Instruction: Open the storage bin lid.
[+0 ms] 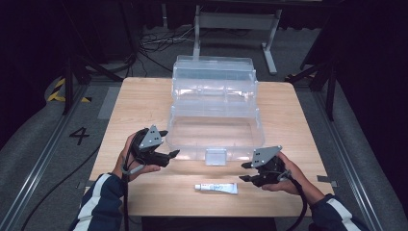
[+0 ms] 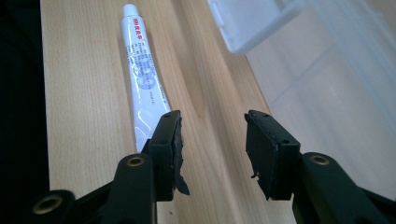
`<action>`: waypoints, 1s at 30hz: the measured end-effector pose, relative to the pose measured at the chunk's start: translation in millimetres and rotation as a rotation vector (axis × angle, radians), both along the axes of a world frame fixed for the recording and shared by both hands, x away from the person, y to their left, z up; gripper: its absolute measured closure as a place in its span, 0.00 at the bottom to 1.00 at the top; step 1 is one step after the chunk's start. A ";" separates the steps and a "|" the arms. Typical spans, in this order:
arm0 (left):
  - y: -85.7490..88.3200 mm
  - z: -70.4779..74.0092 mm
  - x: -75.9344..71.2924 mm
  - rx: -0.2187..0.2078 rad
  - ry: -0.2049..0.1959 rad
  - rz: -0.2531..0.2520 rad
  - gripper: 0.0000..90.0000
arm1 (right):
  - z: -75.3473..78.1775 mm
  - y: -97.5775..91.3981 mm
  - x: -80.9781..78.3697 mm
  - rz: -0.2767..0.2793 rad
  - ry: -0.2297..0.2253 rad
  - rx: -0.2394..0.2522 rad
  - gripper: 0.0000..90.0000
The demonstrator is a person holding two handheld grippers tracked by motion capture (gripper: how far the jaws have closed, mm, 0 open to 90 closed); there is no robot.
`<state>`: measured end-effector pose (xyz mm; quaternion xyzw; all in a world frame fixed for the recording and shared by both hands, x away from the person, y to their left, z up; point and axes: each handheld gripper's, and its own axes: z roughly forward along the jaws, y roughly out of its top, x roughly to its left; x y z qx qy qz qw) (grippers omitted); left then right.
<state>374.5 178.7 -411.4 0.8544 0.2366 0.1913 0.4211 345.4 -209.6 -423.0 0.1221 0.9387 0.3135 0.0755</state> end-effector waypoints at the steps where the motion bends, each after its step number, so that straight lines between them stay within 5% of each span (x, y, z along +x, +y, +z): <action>1: 2.0 0.1 -1.0 -0.008 0.002 0.006 0.26 | -1.3 3.5 -0.4 0.010 0.003 -0.007 0.62; 8: 15.0 -11.3 -5.4 0.011 0.057 0.044 0.24 | -10.8 23.2 -3.1 0.055 0.031 -0.041 0.61; 17: 31.4 -44.1 -11.8 0.136 0.151 0.062 0.24 | -19.4 47.0 -6.2 0.130 0.048 -0.086 0.63; 30: 49.4 -70.6 -15.5 0.130 0.258 0.068 0.24 | -28.8 89.7 -6.6 0.219 0.088 -0.194 0.67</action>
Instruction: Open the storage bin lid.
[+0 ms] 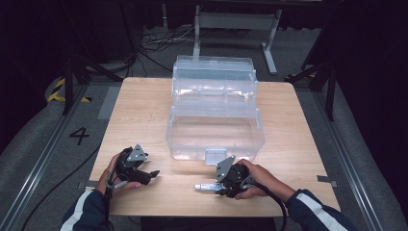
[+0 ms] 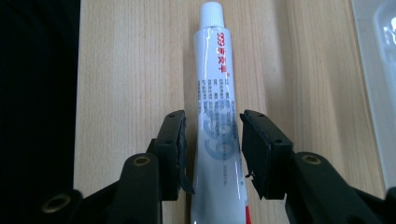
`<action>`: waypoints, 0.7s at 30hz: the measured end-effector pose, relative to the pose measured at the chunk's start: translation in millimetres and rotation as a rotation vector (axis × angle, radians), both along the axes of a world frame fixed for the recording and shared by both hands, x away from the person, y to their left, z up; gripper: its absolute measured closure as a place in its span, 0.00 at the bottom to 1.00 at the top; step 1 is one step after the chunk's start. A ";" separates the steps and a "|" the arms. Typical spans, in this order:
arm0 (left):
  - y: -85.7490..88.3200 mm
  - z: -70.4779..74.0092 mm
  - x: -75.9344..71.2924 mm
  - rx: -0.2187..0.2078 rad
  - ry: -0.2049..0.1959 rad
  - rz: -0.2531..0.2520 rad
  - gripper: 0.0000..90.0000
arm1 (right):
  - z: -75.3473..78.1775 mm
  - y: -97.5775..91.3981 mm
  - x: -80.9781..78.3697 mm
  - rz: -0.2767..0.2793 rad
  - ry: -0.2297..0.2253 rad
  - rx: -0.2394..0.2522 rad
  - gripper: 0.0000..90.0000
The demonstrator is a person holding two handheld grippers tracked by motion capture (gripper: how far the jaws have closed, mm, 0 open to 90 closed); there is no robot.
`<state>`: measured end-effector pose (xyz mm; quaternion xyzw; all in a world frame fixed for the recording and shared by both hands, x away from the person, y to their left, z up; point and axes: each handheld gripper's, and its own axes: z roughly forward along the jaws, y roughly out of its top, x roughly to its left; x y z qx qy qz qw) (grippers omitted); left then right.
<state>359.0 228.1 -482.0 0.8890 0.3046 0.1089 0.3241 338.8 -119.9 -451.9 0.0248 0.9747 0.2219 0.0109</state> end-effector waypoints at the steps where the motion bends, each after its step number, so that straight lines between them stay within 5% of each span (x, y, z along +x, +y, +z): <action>1: 1.1 -0.5 0.3 -0.010 0.002 0.000 0.23 | -0.7 1.8 0.1 -0.004 0.002 -0.006 0.67; 6: 3.0 -6.6 1.3 -0.034 0.038 0.012 0.22 | -3.1 9.1 1.5 -0.005 0.005 -0.034 0.68; 21: 4.2 -13.5 0.5 -0.063 -0.005 0.015 0.16 | -4.6 24.8 6.2 -0.011 0.024 -0.090 0.72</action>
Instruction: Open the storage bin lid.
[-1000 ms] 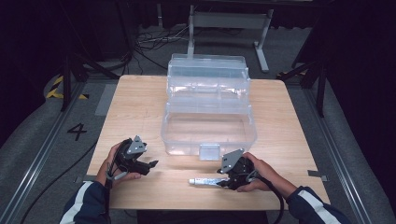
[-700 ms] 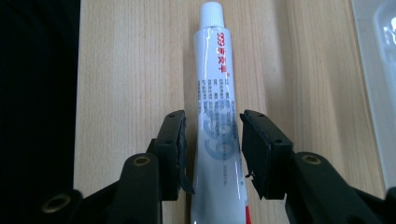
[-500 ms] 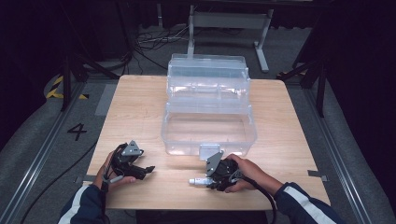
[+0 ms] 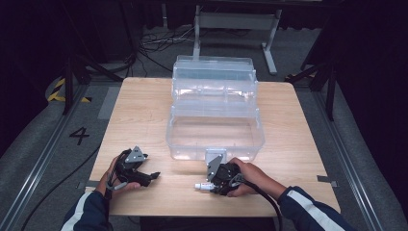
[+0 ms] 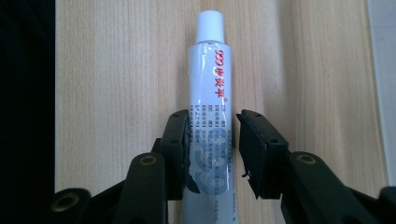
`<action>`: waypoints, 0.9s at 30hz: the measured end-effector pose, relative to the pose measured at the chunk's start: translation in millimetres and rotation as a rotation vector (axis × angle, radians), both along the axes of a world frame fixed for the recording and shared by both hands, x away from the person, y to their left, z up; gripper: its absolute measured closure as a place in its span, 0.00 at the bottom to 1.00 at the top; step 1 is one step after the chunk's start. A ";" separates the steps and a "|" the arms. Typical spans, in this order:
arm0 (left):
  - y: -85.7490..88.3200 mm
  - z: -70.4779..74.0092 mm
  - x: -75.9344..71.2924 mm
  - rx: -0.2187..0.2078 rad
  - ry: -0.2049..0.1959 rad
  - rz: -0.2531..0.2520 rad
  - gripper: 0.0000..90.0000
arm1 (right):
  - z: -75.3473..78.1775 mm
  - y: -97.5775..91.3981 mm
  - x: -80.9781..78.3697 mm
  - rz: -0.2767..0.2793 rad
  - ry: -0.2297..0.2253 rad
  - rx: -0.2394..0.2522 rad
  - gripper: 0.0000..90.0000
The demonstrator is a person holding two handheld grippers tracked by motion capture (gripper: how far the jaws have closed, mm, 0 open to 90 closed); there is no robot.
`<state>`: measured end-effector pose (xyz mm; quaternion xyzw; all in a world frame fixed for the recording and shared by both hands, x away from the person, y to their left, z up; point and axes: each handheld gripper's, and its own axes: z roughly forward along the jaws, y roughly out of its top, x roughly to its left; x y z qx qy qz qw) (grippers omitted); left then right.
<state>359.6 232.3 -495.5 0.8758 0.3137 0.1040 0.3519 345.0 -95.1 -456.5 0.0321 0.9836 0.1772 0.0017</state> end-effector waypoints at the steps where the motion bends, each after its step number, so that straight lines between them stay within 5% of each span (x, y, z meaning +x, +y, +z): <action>1: 0.0 0.0 0.0 0.000 0.000 0.000 0.16 | 0.6 1.7 -0.2 0.004 0.003 -0.011 0.73; 12: -0.1 -0.1 1.1 0.000 0.002 -0.006 0.16 | 2.8 11.9 3.0 0.027 0.026 -0.076 0.78; 27: -0.3 0.0 1.7 0.001 0.002 -0.010 0.16 | 8.3 -5.5 4.3 0.046 0.028 -0.091 0.79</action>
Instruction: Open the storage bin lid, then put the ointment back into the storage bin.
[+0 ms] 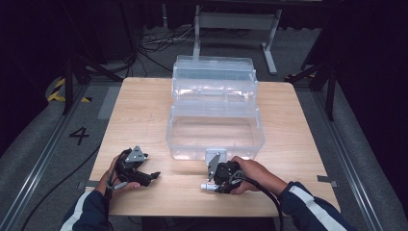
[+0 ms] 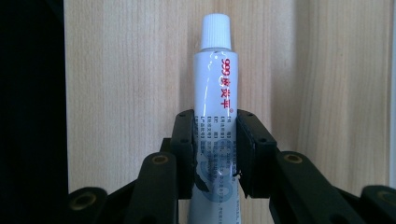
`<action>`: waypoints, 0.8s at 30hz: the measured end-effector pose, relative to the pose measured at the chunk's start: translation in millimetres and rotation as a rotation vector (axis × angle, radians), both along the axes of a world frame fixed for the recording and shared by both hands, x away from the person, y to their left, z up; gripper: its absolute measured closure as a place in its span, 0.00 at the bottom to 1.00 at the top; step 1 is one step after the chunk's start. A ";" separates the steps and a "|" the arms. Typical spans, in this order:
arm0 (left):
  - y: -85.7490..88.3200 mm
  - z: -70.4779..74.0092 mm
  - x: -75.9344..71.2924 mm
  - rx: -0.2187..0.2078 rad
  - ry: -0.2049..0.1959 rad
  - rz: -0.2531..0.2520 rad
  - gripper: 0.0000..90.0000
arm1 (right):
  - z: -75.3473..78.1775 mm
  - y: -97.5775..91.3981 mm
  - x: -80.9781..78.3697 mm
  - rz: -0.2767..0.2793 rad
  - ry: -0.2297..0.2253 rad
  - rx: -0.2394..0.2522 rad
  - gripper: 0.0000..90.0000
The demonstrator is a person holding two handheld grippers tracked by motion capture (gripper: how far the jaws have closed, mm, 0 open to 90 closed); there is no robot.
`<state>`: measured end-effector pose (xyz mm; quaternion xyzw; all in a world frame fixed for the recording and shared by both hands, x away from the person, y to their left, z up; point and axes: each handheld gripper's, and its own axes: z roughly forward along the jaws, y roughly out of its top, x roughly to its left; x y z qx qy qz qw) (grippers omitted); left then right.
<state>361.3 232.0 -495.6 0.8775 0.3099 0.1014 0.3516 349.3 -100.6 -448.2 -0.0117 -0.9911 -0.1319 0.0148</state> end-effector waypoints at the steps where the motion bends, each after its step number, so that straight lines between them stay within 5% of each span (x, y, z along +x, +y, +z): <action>1: -0.1 0.0 -0.2 0.000 0.000 0.002 0.16 | 0.0 0.0 0.0 0.000 0.000 0.000 0.79; 24: -0.3 -0.1 0.5 0.001 -0.001 0.001 0.15 | 48.2 -48.6 -0.2 -0.045 -0.077 0.104 0.79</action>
